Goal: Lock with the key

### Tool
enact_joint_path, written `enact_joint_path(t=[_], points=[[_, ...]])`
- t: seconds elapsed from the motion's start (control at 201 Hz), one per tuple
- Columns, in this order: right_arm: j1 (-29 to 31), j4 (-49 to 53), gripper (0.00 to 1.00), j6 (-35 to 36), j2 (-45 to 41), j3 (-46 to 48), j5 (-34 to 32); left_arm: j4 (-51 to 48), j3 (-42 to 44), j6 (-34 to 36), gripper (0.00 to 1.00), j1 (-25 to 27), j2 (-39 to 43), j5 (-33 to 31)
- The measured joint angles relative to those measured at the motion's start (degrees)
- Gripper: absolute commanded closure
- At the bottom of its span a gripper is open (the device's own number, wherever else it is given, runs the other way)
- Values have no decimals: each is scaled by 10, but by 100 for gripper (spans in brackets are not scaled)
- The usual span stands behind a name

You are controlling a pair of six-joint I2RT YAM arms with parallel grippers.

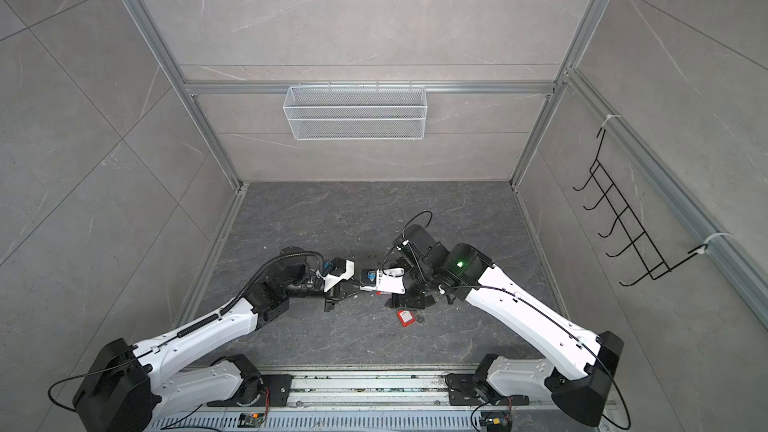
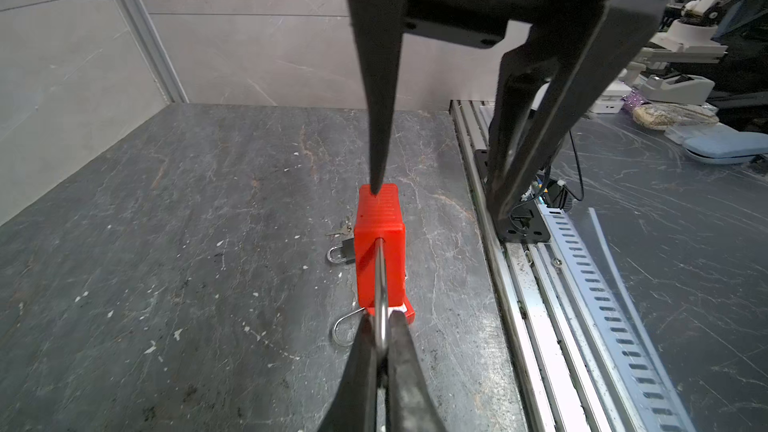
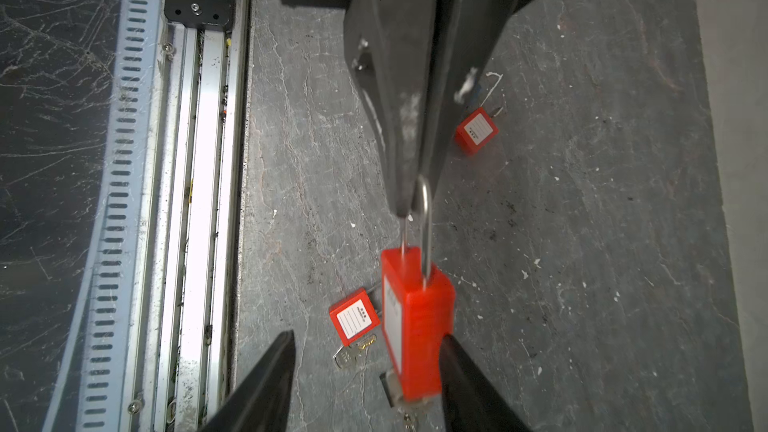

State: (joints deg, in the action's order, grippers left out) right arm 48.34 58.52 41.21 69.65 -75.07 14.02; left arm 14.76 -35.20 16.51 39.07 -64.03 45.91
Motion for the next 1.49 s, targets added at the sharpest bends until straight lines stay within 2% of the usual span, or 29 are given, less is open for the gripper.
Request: enact_joint_path(t=[0.05,0.254,0.523,0.916,1.215,1.494], points=[[-1,3,40,-5,-11,0,-1,-4,0,0,100,-7,4,5],[-34,55,42,-22,-28,-21,5,-33,-4,3,100,-12,10,38],[-90,113,47,-20,28,-28,26,-59,-19,5,100,-12,12,71],[-93,103,56,-7,99,-25,83,-67,-35,3,100,1,12,85],[-94,-58,51,-17,10,95,8,-57,-35,-10,100,1,11,70],[-94,-52,56,39,-70,123,27,-58,-37,-9,100,3,11,73]])
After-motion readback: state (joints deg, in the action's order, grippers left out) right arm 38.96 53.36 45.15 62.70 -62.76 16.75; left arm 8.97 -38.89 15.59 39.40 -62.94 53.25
